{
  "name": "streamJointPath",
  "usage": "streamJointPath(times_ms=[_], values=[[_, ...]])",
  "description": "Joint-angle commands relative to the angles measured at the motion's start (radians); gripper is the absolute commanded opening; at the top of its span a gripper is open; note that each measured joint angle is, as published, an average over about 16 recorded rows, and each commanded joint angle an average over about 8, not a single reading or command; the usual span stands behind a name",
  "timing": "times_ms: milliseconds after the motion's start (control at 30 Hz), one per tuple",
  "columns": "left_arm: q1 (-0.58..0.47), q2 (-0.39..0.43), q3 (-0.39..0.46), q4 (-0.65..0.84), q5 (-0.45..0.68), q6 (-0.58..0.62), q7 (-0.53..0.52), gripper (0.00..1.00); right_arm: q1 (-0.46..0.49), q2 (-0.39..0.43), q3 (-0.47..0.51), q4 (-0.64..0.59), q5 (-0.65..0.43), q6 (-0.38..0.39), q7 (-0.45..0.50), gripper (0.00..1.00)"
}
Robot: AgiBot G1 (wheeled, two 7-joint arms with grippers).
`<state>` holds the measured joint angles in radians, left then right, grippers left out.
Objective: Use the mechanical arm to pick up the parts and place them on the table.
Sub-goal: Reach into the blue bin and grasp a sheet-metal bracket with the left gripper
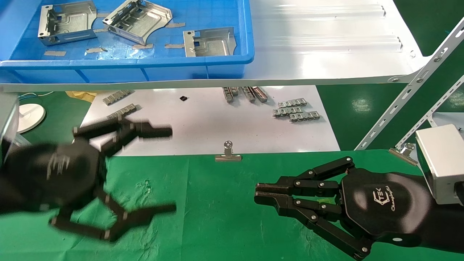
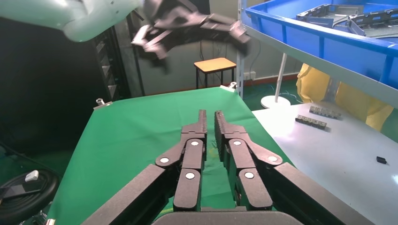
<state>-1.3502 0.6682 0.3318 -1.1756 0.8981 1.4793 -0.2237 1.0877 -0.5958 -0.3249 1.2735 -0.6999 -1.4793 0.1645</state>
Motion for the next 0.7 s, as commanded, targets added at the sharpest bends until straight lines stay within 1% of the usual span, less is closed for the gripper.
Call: streamJointPath(times_ms=[33,200,333,467,567,600,633,700], values=[[-0.069,0.012,0.011,0.017,0.036,0.0,-0.014,1.0,0.0,0.0,0.0,0.0,0.0,0.0,0.0,0.0],[-0.322,0.127,0.073,0.268,0.199,-0.032,0.011,1.0,0.0,0.0,0.0,0.0,0.0,0.0,0.0,0.0],[-0.492,0.219,0.109,0.495,0.307,-0.099,0.065,1.0,0.0,0.0,0.0,0.0,0.0,0.0,0.0,0.0],[-0.614,0.303,0.14,0.705,0.404,-0.238,0.11,1.0,0.0,0.0,0.0,0.0,0.0,0.0,0.0,0.0],[-0.677,0.359,0.165,0.836,0.47,-0.365,0.126,1.0,0.0,0.0,-0.001,0.0,0.0,0.0,0.0,0.0],[-0.693,0.375,0.174,0.873,0.49,-0.405,0.128,0.97,0.0,0.0,-0.001,0.0,0.0,0.0,0.0,0.0],[-0.707,0.39,0.182,0.906,0.508,-0.441,0.129,0.9,0.0,0.0,-0.001,0.0,0.0,0.0,0.0,0.0],[-0.73,0.415,0.199,0.965,0.541,-0.498,0.126,0.65,0.0,0.0,-0.001,0.0,0.0,0.0,0.0,0.0]])
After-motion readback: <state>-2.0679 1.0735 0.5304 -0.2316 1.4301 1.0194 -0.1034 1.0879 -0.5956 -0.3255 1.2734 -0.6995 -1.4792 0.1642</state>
